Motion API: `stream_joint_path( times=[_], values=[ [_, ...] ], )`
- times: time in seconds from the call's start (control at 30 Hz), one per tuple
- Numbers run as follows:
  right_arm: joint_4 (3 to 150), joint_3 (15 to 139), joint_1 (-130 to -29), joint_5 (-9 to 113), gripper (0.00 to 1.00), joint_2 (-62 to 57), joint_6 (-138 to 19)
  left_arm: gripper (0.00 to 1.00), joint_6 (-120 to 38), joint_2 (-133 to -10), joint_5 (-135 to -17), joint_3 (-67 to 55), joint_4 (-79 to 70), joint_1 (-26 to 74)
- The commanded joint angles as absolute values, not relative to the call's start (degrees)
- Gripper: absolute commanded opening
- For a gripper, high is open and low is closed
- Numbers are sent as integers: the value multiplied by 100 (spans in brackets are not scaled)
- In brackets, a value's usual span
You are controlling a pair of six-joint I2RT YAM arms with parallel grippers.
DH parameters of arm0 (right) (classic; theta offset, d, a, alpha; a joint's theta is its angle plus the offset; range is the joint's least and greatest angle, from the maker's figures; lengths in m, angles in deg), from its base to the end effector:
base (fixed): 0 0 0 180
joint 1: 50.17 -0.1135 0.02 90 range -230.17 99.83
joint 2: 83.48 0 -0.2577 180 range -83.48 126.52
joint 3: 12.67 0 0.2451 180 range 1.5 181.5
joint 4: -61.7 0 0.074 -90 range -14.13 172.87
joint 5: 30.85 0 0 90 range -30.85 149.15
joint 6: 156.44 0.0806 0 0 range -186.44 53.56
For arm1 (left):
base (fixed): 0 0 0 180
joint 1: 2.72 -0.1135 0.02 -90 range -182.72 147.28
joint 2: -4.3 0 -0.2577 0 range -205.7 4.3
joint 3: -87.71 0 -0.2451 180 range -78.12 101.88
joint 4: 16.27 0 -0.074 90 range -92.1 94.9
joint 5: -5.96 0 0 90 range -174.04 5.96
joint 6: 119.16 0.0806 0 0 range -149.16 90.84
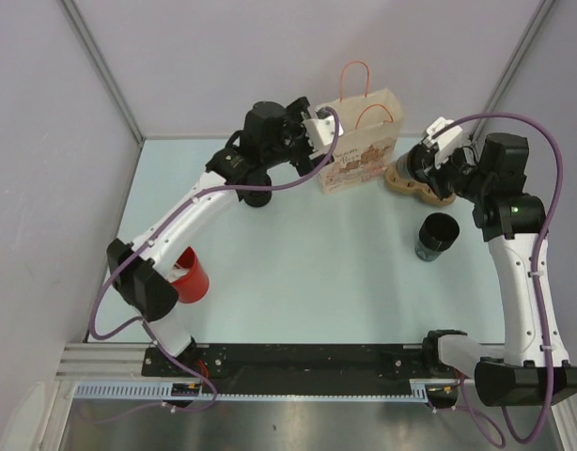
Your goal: Pack the takeout coffee
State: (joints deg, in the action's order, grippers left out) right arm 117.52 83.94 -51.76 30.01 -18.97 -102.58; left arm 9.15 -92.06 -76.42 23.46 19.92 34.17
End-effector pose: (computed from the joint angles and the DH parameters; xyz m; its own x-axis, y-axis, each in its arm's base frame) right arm 0.2477 0.0461 0.4183 -0.0476 -0.5166 -0.8549 -0.6166 0.6885 -0.3817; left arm 0.3351 -0.2649 0.4065 0.2504 0.5803 -0.7749 0.6898 0.4547 0.5634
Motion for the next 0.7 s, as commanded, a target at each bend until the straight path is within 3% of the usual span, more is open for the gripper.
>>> stream_joint_path(
  times=[0.0, 0.33, 0.67],
  values=[
    [11341, 8149, -4755, 3234, 0, -2195, -10046, 100, 1602, -9606, -7008, 2953, 1213, 3472],
    [11111, 7955, -4095, 3191, 0, -2433, -9738, 98, 1716, -10661, -6295, 3886, 1478, 3587],
    [11059, 7885, -4050, 3173, 0, -2415, -9712, 92, 1540, -11259, -6039, 4229, 1364, 3481]
  ],
)
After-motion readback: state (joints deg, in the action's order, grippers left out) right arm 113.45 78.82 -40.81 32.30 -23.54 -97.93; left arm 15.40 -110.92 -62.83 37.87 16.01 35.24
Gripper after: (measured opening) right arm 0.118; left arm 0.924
